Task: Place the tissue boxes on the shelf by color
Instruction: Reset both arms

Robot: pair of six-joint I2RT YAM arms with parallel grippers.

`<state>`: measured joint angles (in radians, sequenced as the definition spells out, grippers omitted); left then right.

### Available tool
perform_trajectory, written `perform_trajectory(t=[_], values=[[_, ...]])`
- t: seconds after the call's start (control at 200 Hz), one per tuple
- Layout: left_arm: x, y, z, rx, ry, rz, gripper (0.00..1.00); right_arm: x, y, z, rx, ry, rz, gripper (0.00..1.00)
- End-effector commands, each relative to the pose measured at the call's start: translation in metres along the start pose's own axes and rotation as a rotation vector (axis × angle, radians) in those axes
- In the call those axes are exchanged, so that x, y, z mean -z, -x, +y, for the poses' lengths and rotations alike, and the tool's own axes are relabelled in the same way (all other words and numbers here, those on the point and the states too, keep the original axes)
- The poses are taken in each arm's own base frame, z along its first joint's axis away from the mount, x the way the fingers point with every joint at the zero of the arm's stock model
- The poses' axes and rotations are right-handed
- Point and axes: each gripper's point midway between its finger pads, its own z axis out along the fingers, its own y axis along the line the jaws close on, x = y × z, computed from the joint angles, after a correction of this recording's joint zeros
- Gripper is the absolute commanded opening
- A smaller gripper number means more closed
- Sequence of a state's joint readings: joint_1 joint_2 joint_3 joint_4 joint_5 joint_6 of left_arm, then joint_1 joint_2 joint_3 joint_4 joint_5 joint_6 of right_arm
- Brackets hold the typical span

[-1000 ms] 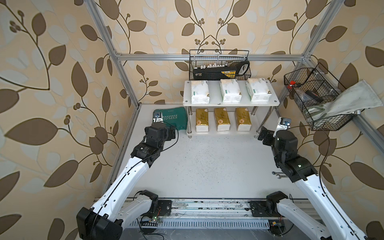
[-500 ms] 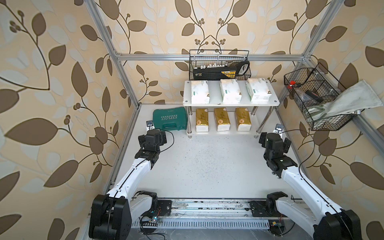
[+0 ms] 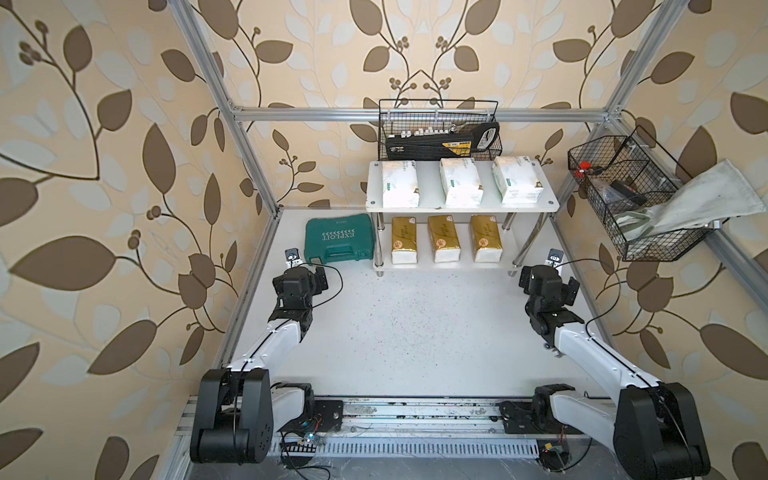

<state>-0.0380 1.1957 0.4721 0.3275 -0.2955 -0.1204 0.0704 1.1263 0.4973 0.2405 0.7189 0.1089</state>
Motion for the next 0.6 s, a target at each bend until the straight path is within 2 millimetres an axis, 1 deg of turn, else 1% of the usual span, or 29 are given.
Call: perform_trajectory(t=[0.0,0.09,0.135,0.16,0.185,0.215,0.275,0.28,0.29,0.31,0.34,0.375,0.395,0.4,0.435,0.485,0.515,0.555,0.595], values=[[-0.01,-0.001,-0.009,-0.028,-0.067,-0.033,0.99,-0.005,0.004,0.016,-0.055,0.097,-0.063,0.99],[-0.023,-0.019,-0.009,-0.014,-0.075,0.007,0.99,-0.007,-0.005,0.032,-0.085,0.186,-0.097,0.99],[-0.027,-0.019,-0.008,-0.013,-0.079,0.02,0.99,-0.009,-0.017,0.038,-0.123,0.222,-0.071,0.99],[-0.029,-0.018,-0.008,-0.02,-0.083,0.013,0.99,-0.007,-0.017,0.043,-0.127,0.258,-0.103,0.99],[-0.031,-0.019,-0.008,-0.025,-0.088,0.008,0.99,-0.008,-0.023,0.048,-0.117,0.283,-0.11,0.99],[-0.034,-0.02,-0.007,-0.023,-0.098,0.005,0.99,-0.011,-0.033,0.051,-0.11,0.286,-0.09,0.99],[-0.041,-0.021,-0.005,-0.007,-0.099,0.009,0.99,-0.015,-0.039,0.054,-0.12,0.288,-0.104,0.99],[-0.043,-0.026,-0.004,-0.008,-0.099,0.023,0.99,-0.015,-0.038,0.054,-0.119,0.29,-0.108,0.99],[-0.046,-0.029,-0.005,-0.01,-0.105,0.031,0.99,-0.016,-0.038,0.056,-0.115,0.295,-0.111,0.99],[-0.049,-0.032,-0.006,-0.015,-0.11,0.039,0.99,-0.017,-0.037,0.06,-0.096,0.308,-0.116,0.99],[-0.051,-0.033,-0.006,-0.001,-0.126,0.064,0.99,-0.016,-0.039,0.073,-0.06,0.367,-0.112,0.99],[-0.052,-0.033,-0.004,0.02,-0.143,0.065,0.99,-0.013,-0.049,0.088,-0.015,0.442,-0.088,0.99],[-0.051,-0.034,-0.004,0.024,-0.155,0.066,0.99,-0.012,-0.051,0.094,-0.003,0.465,-0.103,0.99],[-0.052,-0.034,-0.004,0.025,-0.157,0.066,0.99,-0.011,-0.048,0.095,-0.006,0.469,-0.124,0.99],[-0.053,-0.035,-0.003,0.035,-0.167,0.073,0.99,-0.012,-0.046,0.098,0.001,0.471,-0.172,0.99],[-0.055,-0.035,-0.002,0.048,-0.175,0.083,0.99,-0.013,-0.055,0.1,0.033,0.469,-0.085,0.99],[-0.056,-0.035,-0.001,0.05,-0.178,0.085,0.99,-0.014,-0.054,0.1,0.028,0.467,-0.074,0.99],[-0.056,-0.035,-0.001,0.052,-0.178,0.085,0.99,-0.018,-0.048,0.102,0.018,0.463,-0.117,0.99],[-0.053,-0.035,-0.001,0.05,-0.18,0.075,0.99,-0.02,-0.052,0.1,0.021,0.451,-0.085,0.99]])
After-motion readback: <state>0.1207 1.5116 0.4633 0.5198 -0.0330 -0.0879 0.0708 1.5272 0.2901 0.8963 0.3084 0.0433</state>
